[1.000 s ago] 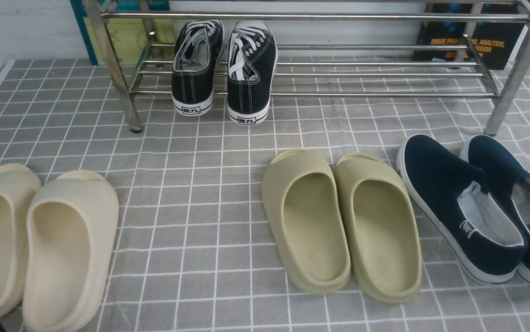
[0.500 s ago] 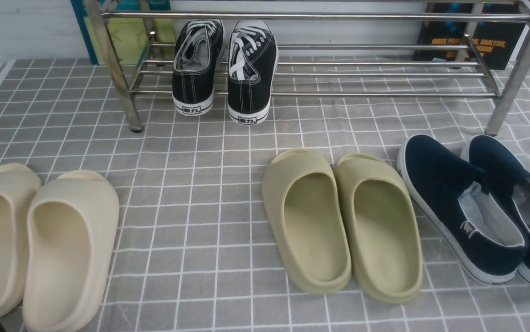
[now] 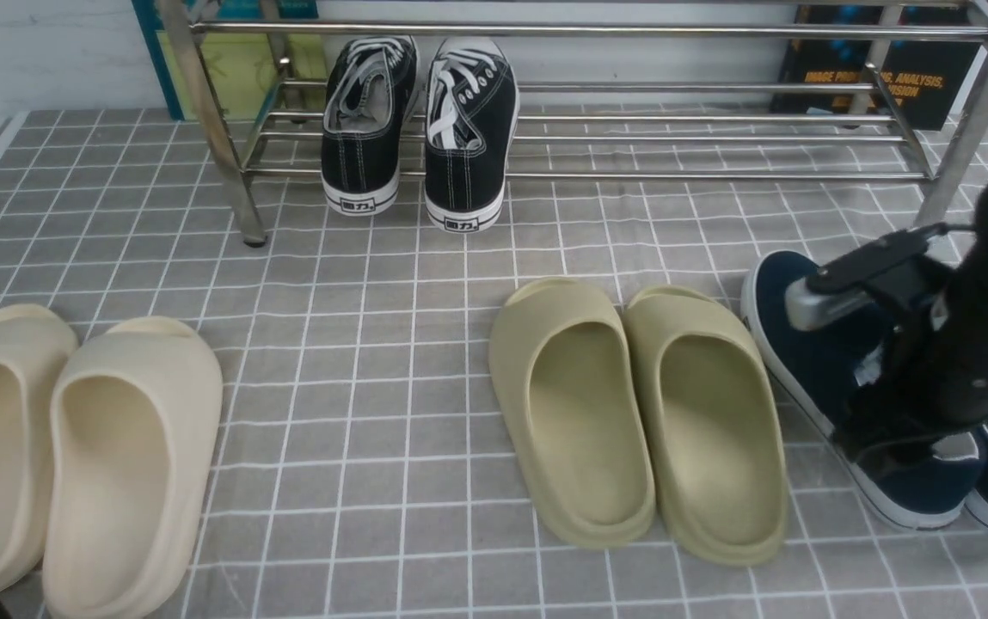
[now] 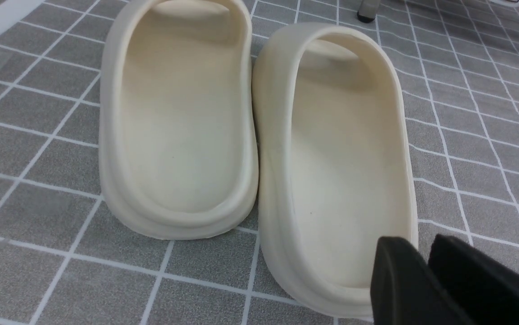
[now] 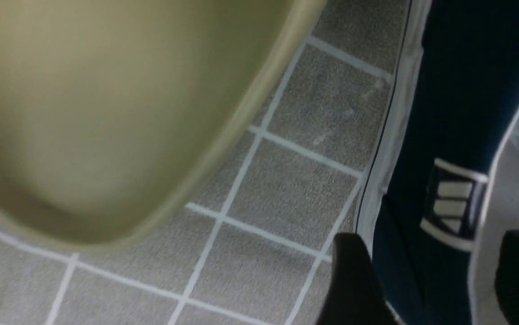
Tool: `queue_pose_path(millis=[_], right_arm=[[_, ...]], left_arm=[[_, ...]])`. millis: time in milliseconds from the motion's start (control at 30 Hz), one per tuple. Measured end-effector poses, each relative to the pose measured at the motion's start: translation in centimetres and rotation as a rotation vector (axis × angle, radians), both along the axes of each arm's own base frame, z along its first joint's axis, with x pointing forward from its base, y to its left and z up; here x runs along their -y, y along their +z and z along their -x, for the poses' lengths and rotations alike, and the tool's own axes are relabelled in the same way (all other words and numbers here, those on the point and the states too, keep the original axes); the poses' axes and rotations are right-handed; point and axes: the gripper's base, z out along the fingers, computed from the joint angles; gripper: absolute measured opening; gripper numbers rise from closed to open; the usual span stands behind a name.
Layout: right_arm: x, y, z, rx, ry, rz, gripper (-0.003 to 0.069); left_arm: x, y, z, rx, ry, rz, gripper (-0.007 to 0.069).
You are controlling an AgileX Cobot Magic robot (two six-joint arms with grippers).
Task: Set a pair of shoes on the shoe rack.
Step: Use the right arm to grab the shoe closest to it
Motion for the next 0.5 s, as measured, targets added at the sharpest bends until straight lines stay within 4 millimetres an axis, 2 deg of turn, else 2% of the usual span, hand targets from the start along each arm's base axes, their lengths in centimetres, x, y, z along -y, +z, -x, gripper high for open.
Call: queue_pose_path(millis=[100,167,200,367,433,500], right_arm=[[0.0,-1.1,-0.3,-0.033,-0.012,0.020,0.0436],[0.1,-1.5,-0.4,-0.045,-0.015,0.029,0.0370],[0.0,-1.5,-0.4,-0.045,-0.015,0.029,0.0361],[0.0,-1.1,-0.4,-0.038,-0.015,0.028,0.0056],[0.0,-0.6,-0.3,-0.038,-0.015,0.028,0.0038],[0.0,1.3,0.1,-0.032,-0.017,0.025,0.0041]], left_arm=[[0.0,0.0,0.0,0.000,0.000,0.000,0.0112],[0.0,0.0,0.0,0.000,0.000,0.000,0.0112],[0.0,0.0,0.0,0.000,0.000,0.000,0.0112],[0.0,0.0,0.0,0.000,0.000,0.000,0.0112],[0.0,0.0,0.0,0.000,0.000,0.000,0.0112],[0.0,0.0,0.0,0.000,0.000,0.000,0.0112]])
